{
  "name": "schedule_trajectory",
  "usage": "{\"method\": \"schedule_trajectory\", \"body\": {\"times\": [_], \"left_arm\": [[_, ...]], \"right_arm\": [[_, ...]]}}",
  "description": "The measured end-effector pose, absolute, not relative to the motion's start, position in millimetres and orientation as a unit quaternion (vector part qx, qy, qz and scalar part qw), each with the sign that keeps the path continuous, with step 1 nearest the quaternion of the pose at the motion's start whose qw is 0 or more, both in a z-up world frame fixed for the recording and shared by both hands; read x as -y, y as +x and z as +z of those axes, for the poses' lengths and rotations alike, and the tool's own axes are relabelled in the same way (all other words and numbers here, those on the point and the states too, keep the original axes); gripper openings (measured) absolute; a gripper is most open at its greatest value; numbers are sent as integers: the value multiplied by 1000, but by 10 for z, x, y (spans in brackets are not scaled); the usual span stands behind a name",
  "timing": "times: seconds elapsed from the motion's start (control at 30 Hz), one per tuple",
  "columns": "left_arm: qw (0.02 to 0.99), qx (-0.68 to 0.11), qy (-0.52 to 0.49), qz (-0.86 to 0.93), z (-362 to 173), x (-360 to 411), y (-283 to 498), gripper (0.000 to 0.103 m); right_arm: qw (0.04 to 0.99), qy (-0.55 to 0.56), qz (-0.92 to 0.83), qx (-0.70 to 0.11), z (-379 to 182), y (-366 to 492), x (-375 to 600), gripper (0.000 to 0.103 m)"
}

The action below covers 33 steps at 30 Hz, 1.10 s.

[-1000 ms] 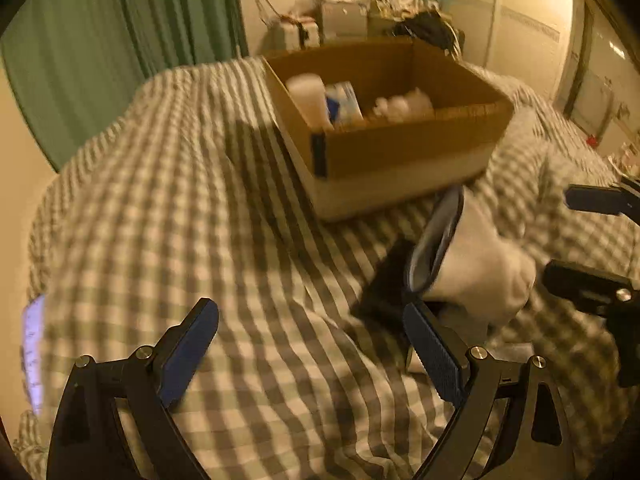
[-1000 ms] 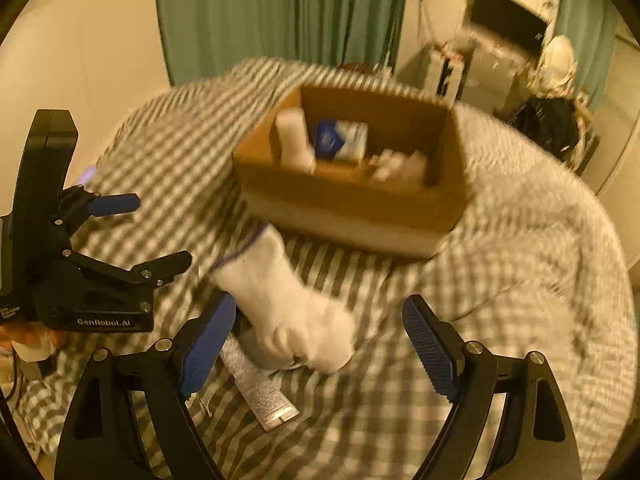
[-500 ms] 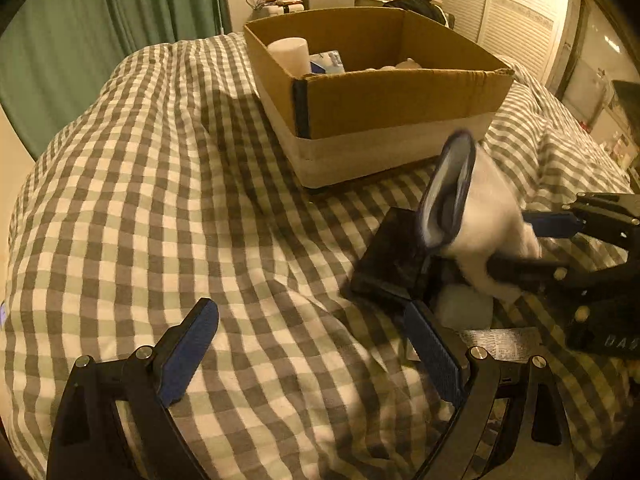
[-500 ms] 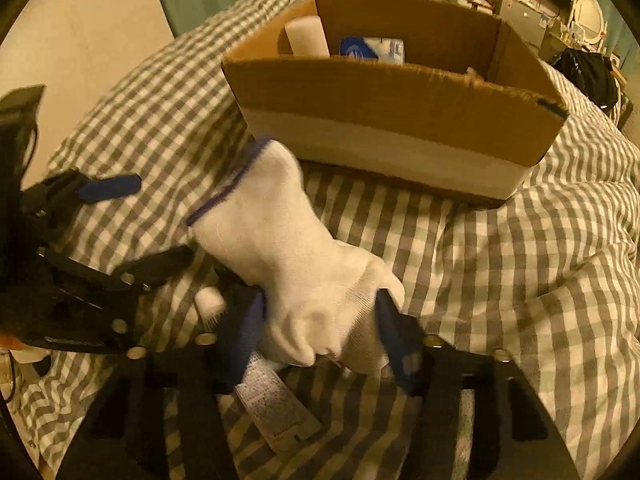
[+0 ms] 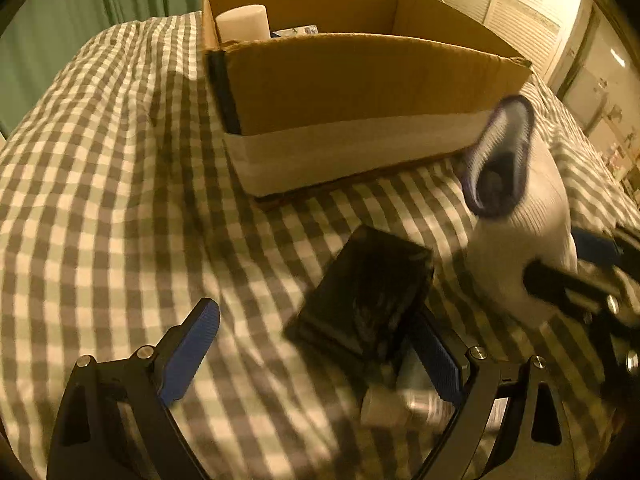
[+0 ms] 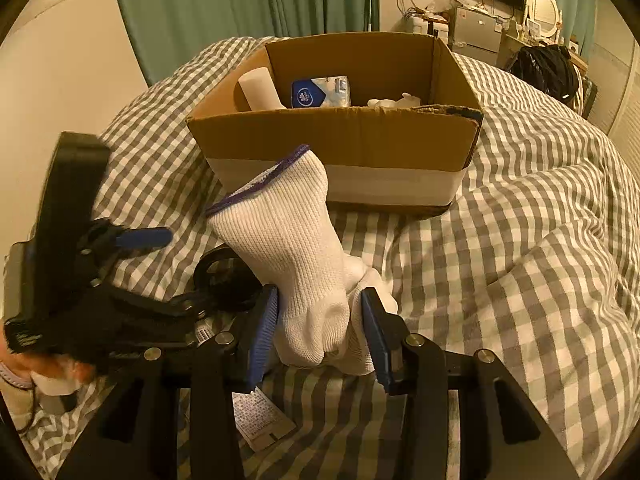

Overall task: Organize objects
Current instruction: 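Grasp the white sock with the right gripper while left gripper reaches the black pouch, then carry the sock and black pouch over the box and lower them in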

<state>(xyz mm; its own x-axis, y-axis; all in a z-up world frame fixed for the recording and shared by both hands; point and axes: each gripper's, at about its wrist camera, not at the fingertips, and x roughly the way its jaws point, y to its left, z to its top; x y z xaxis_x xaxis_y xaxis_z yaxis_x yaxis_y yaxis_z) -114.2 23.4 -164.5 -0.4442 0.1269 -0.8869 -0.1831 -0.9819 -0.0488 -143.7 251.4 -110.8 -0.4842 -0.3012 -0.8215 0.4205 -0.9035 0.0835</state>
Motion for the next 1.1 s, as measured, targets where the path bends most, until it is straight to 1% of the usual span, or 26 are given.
{"method": "schedule_trajectory", "body": {"times": [0.03, 0.1, 0.17, 0.23, 0.5, 0.7, 0.73, 0.77, 0.8, 1.03, 1.07, 1.1], "left_arm": [[93, -25, -520, 849, -1658, -247, -1161, 93], [97, -21, -526, 845, -1696, -277, -1194, 83], [104, -19, -533, 839, -1739, -301, -1210, 54], [115, -18, -537, 836, -1763, -321, -1206, 43], [112, -19, -531, 840, -1691, -234, -1064, 42], [116, -16, -514, 850, -1510, -150, -895, 37], [116, -17, -511, 852, -1481, -143, -866, 33], [115, -17, -509, 853, -1453, -133, -839, 16], [118, -13, -511, 851, -1426, -118, -812, 12], [122, -6, -498, 859, -1154, 109, -695, 10], [122, -7, -494, 861, -1076, -84, -599, 10], [121, -9, -490, 863, -1020, -91, -571, 10]], "right_arm": [[210, 463, -859, -63, -1121, -1445, -2498, 42], [211, 463, -859, -60, -1131, -1444, -2501, 42], [213, 464, -858, -57, -1142, -1448, -2499, 42], [213, 465, -857, -57, -1149, -1446, -2494, 42], [210, 464, -858, -63, -1140, -1425, -2500, 42], [204, 458, -862, -74, -1070, -1386, -2445, 41], [203, 455, -863, -77, -1043, -1372, -2427, 41], [203, 453, -864, -78, -1019, -1359, -2415, 41], [203, 451, -866, -78, -992, -1342, -2405, 41], [201, 434, -874, -93, -761, -1164, -2349, 41], [200, 432, -875, -94, -734, -1152, -2344, 41], [199, 428, -876, -95, -694, -1130, -2340, 41]]}}
